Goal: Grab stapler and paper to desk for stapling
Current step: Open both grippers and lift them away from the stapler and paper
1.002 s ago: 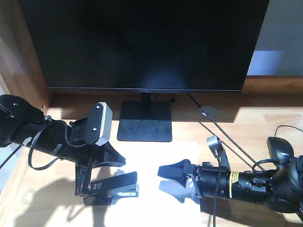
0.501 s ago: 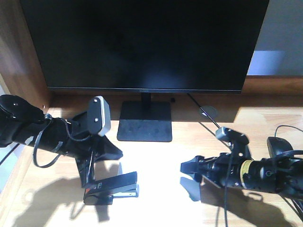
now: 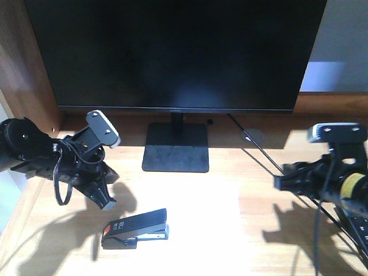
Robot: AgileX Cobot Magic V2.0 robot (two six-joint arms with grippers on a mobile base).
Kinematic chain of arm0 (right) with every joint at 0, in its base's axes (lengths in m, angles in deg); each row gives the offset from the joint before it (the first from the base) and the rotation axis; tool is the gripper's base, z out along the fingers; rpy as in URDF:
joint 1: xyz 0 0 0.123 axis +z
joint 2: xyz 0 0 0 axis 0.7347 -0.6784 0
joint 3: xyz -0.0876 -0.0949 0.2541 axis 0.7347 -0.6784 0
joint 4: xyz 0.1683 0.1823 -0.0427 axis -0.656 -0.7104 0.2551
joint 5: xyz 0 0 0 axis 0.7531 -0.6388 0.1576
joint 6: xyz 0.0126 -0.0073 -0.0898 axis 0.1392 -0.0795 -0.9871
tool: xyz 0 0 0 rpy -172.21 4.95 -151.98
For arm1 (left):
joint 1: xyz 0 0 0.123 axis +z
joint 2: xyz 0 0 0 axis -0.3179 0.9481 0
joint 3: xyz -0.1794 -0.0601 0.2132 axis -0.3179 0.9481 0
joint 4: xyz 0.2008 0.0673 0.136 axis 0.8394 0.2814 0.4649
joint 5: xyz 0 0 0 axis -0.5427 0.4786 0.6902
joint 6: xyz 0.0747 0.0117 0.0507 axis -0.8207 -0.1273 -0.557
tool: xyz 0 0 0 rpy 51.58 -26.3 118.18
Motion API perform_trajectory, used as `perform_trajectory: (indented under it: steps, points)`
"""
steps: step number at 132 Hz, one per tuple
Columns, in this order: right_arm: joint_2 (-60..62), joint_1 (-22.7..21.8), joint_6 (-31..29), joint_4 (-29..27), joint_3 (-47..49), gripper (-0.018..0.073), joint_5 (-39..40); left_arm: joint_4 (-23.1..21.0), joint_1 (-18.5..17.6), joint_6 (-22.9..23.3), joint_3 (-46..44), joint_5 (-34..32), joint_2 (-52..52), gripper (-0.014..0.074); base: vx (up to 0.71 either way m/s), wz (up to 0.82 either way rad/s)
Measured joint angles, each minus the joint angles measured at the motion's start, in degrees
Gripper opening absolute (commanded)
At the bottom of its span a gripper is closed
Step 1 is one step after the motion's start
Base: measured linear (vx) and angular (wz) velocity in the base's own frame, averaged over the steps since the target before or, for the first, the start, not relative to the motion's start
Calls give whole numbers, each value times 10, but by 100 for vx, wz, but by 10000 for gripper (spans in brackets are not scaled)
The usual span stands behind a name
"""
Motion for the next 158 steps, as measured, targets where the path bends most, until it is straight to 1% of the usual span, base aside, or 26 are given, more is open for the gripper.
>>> perform_trajectory:
  steps: [1, 8, 9, 10, 11, 12, 14, 15, 20, 21, 22, 23, 24, 25, 35, 49, 64, 65, 82, 95, 119, 135, 158]
  points:
    - [5, 0, 0, 2, 0, 134, -5, 5, 0, 8, 0, -1, 0, -6, 0, 0]
    - [19, 0, 0, 7, 0, 86, -21, 45, 0, 62, 0, -9, 0, -6, 0, 0]
    - [24, 0, 0, 8, 0, 71, -26, 49, 0, 77, 0, -11, 0, -6, 0, 0]
    - [24, 0, 0, 8, 0, 71, -26, 54, 0, 77, 0, -11, 0, -6, 0, 0]
    - [29, 0, 0, 9, 0, 55, -31, 58, 0, 92, 0, -14, 0, -6, 0, 0]
    - [29, 0, 0, 9, 0, 55, -31, 63, 0, 92, 0, -14, 0, -6, 0, 0]
    - [35, 0, 0, 9, 0, 40, -37, 71, 0, 115, 0, -17, 0, -6, 0, 0]
    - [39, 0, -1, 10, 0, 17, -41, 76, 0, 122, 0, -18, -1, -6, 0, 0]
    - [48, 0, -2, 11, 0, -11, -47, 97, 0, 157, 0, -24, -2, -6, 0, 0]
    - [52, 0, -2, 11, 0, -16, -50, 105, 0, 170, 0, -24, -2, -6, 0, 0]
    - [52, 0, -2, 11, 0, -15, -50, 109, 0, 170, 0, -25, -3, -6, 0, 0]
    - [56, 0, -2, 11, 0, -15, -53, 113, 0, 183, 0, -27, -4, -6, 0, 0]
    - [56, 0, -2, 11, -1, -15, -53, 117, 0, 183, 0, -27, -4, -6, 0, 0]
    - [62, 0, -3, 11, -1, -14, -56, 120, 0, 195, 0, -30, -5, -6, 0, 0]
    - [81, 0, -6, 11, -5, -10, -65, 156, 0, 252, 6, -49, -16, -6, 0, 0]
    - [110, 0, -8, 11, -6, -10, -71, 182, 0, 296, 32, -98, -50, -6, 0, 0]
    - [141, 0, -8, 13, -6, -8, -73, 187, 0, 308, 77, -160, -98, -6, 0, 0]
    - [145, 0, -8, 13, -6, -8, -73, 187, 0, 308, 84, -172, -108, -6, 0, 0]
    - [189, 0, -8, 20, -9, -8, -74, 187, 0, 310, 151, -235, -172, -6, 0, 0]
    - [233, 0, -8, 38, -23, -7, -71, 187, 0, 311, 201, -274, -239, -6, 0, 0]
    - [342, 0, -9, 64, -84, -7, -45, 187, 0, 311, 258, -299, -355, -6, 0, 0]
    - [424, 0, -9, 67, -123, -7, -32, 187, 0, 311, 289, -302, -435, -6, 0, 0]
    - [523, 0, -9, 67, -170, -7, -31, 187, 0, 311, 341, -300, -550, -6, 0, 0]
